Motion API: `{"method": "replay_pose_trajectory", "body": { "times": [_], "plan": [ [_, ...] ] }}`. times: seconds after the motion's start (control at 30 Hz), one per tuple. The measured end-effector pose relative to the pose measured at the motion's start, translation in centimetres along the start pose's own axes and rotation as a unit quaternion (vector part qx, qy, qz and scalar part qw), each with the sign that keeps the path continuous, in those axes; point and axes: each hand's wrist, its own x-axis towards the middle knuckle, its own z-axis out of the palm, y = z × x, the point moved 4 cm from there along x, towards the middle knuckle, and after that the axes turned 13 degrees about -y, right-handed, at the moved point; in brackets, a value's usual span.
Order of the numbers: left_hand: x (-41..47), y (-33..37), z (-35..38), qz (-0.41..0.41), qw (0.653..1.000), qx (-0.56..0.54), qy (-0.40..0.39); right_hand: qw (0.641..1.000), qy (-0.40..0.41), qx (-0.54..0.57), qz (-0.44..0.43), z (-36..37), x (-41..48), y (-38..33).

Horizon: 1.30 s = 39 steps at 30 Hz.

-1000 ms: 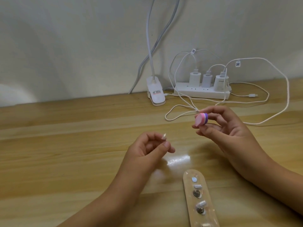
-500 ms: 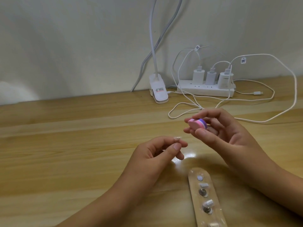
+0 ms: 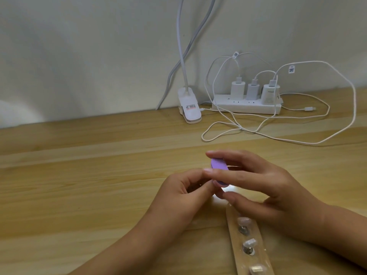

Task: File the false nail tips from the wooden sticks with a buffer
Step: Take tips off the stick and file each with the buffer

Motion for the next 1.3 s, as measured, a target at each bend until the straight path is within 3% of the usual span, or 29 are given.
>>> {"method": "replay_pose_trajectory", "body": {
  "times": [0.23,0.33,0.5,0.6,0.7,0.83,0.93,1.07,1.17,1.3],
  "plan": [
    [0.0,0.0,0.1,-0.009,1.0,0.009,-0.009,0.998,0.057,0.018,0.0,-0.7,0.0,-0.4],
    [0.0,-0.1,0.2,-0.012,1.0,0.023,-0.013,0.995,0.079,0.042,0.038,-1.0,0.0,0.1],
    [-0.1,-0.1,0.4,-0.011,0.999,0.026,-0.028,0.998,0.06,0.015,0.022,-0.8,-0.1,-0.1],
    [-0.1,-0.1,0.4,-0.01,0.999,0.023,-0.025,0.994,0.078,0.065,0.045,-1.0,-0.1,0.1],
    [-0.1,0.0,0.4,-0.01,0.999,0.03,-0.024,0.997,0.064,0.034,0.009,-0.8,-0.2,-0.4],
    [-0.1,0.0,0.4,-0.008,0.999,0.026,-0.02,0.99,0.096,0.083,0.058,-1.2,-0.2,0.3],
    [-0.1,0.1,0.5,-0.003,0.999,0.033,-0.026,0.997,0.065,0.048,0.015,-0.8,-0.2,-0.3],
    [-0.1,0.0,0.3,-0.006,0.999,0.034,-0.018,0.988,0.093,0.107,0.063,-1.1,-0.1,0.5],
    [-0.1,0.1,0.4,-0.004,0.999,0.047,-0.022,0.997,0.057,0.048,0.012,-0.6,-0.1,-0.3],
    [-0.1,0.2,0.4,-0.002,0.999,0.031,-0.02,0.991,0.084,0.086,0.053,-0.9,-0.2,0.3]
  ]
}}
